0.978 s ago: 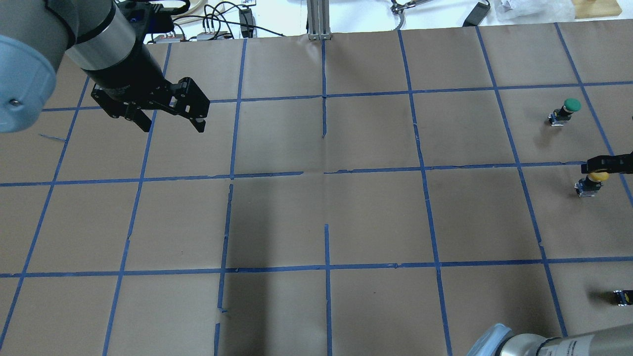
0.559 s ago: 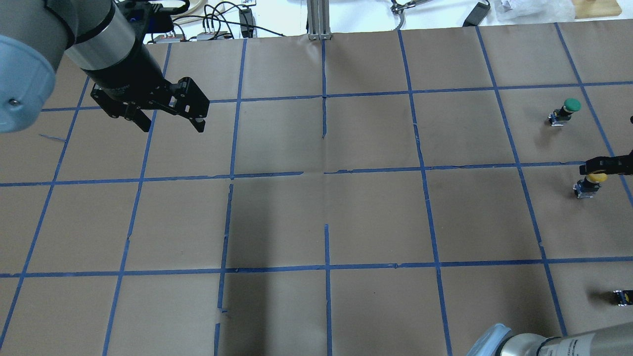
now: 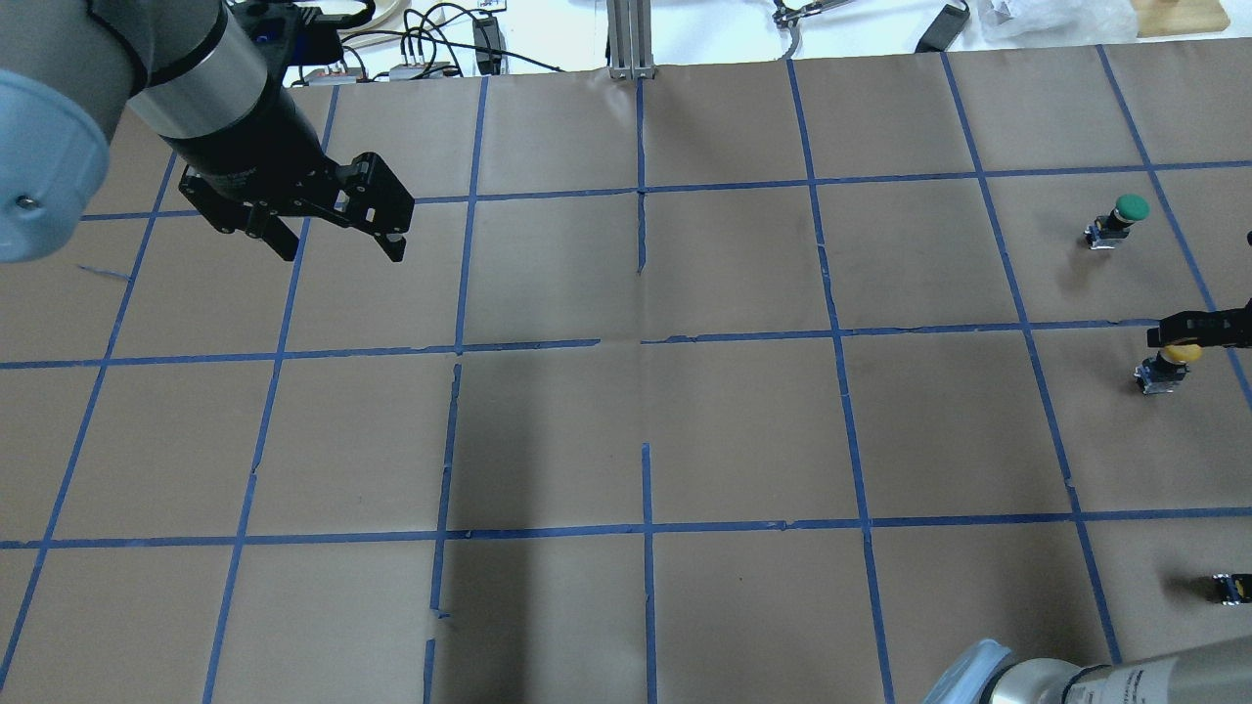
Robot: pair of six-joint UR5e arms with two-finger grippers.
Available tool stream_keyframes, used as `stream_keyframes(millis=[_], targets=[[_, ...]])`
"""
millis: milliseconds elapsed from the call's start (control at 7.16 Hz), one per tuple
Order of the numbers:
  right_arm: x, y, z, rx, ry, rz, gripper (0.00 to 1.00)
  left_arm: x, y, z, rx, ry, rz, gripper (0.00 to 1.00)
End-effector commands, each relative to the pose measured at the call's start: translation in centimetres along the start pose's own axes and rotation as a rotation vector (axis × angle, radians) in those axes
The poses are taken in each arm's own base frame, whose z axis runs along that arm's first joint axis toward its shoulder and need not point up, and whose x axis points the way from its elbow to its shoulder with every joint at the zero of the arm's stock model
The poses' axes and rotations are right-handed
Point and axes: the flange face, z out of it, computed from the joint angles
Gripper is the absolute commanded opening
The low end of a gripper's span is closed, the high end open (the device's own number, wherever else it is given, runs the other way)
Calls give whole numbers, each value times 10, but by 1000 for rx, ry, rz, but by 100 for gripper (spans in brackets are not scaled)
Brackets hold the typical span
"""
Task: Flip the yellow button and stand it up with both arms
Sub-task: 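Open the right gripper and release the upright yellow button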
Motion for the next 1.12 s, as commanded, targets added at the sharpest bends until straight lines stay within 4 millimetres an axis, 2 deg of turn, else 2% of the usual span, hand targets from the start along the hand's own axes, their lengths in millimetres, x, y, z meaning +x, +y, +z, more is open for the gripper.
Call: stream_keyframes(millis=[0, 279, 419, 559, 699, 978], targets=[[0, 1, 1, -6, -3, 3, 70, 0, 1, -2, 2, -1, 0, 100], [1, 2, -1, -14, 4, 8, 72, 0, 2, -2, 4, -2, 0, 100], [2, -2, -7, -6, 14, 7, 89, 0, 2, -2, 4, -2, 0, 100], [5, -7, -11, -5, 25, 5, 97, 0, 2, -2, 4, -2, 0, 100], [8, -11, -17, -38, 15, 17, 99, 0, 2, -2, 4, -2, 0, 100], [16, -39, -66, -117, 38, 22, 99, 1, 2, -2, 4, -2, 1, 100]])
